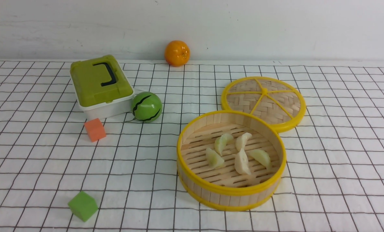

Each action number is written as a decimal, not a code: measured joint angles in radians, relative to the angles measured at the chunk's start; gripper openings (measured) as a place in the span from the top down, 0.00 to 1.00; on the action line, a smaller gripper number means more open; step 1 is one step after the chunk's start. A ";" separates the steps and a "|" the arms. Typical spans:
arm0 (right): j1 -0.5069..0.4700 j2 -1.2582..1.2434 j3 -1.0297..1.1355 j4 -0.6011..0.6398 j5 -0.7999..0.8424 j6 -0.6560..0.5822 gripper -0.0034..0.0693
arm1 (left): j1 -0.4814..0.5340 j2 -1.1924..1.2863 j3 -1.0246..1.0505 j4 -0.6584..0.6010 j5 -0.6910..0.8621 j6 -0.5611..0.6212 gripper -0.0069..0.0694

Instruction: Put the dumplings into the steamer on the table with the white tablecloth.

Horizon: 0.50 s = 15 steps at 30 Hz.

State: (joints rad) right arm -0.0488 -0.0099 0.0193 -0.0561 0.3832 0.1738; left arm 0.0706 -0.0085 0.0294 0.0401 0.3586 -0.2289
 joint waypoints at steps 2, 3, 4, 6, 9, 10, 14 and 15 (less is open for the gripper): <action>0.000 0.000 0.000 0.000 0.000 0.000 0.75 | 0.000 0.000 0.000 0.000 0.000 0.000 0.93; 0.000 0.000 0.000 0.000 0.000 0.000 0.75 | 0.000 0.000 0.000 0.000 0.000 0.000 0.93; 0.000 0.000 0.000 0.000 0.000 0.000 0.75 | 0.000 0.000 0.000 0.000 0.000 0.000 0.93; 0.000 0.000 0.000 0.000 0.000 0.000 0.75 | 0.000 0.000 0.000 0.000 0.000 0.000 0.92; 0.000 0.000 0.000 0.000 0.000 0.000 0.75 | 0.000 0.000 0.000 0.000 0.000 0.000 0.92; 0.000 0.000 0.000 0.000 0.000 0.000 0.75 | 0.000 0.000 0.000 0.000 0.000 0.000 0.92; 0.000 0.000 0.000 0.000 0.000 0.000 0.74 | 0.000 0.000 0.000 0.000 0.000 0.000 0.92; 0.000 0.000 0.000 0.000 0.000 0.000 0.74 | 0.000 0.000 0.000 0.000 0.000 0.000 0.92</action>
State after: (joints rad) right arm -0.0488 -0.0099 0.0193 -0.0561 0.3832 0.1738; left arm 0.0706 -0.0085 0.0294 0.0401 0.3586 -0.2289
